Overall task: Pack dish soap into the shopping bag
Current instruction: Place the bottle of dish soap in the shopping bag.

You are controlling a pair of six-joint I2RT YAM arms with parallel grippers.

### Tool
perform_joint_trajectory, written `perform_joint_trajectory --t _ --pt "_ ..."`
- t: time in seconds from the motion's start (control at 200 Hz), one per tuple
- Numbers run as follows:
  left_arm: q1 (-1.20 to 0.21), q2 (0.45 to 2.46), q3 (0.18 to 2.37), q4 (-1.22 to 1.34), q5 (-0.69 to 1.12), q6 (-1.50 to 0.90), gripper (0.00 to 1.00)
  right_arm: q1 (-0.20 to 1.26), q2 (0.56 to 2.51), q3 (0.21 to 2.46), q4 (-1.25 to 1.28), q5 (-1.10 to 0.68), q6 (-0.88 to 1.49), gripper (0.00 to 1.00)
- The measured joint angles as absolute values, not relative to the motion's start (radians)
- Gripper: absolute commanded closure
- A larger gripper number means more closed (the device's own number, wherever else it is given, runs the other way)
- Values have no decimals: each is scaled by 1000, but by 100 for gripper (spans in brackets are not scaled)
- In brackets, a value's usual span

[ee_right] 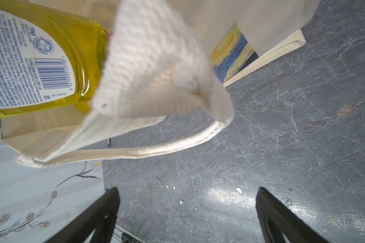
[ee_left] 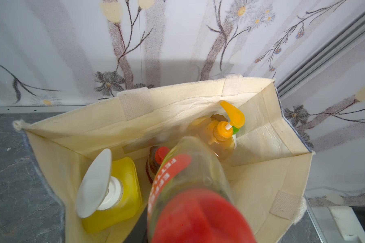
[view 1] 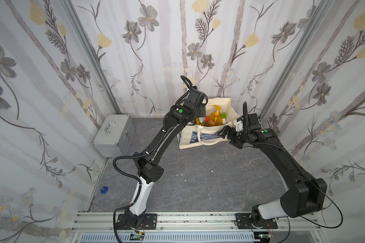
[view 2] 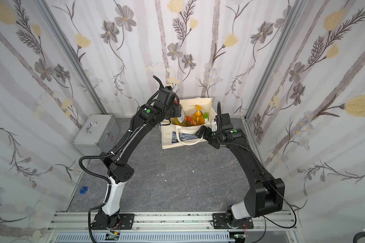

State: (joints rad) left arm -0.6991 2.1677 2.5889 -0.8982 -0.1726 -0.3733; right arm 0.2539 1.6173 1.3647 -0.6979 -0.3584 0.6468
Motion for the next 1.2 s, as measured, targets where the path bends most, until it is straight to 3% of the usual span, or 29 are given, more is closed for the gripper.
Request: perform_joint_trajectory --t 0.46,1.199 --pt "-672 2142 2388 -772 158 -76 80 190 1491 1266 -652 -393 651 0" --pt "-596 2275 2392 -745 374 189 85 71 1313 1053 -654 -424 719 0"
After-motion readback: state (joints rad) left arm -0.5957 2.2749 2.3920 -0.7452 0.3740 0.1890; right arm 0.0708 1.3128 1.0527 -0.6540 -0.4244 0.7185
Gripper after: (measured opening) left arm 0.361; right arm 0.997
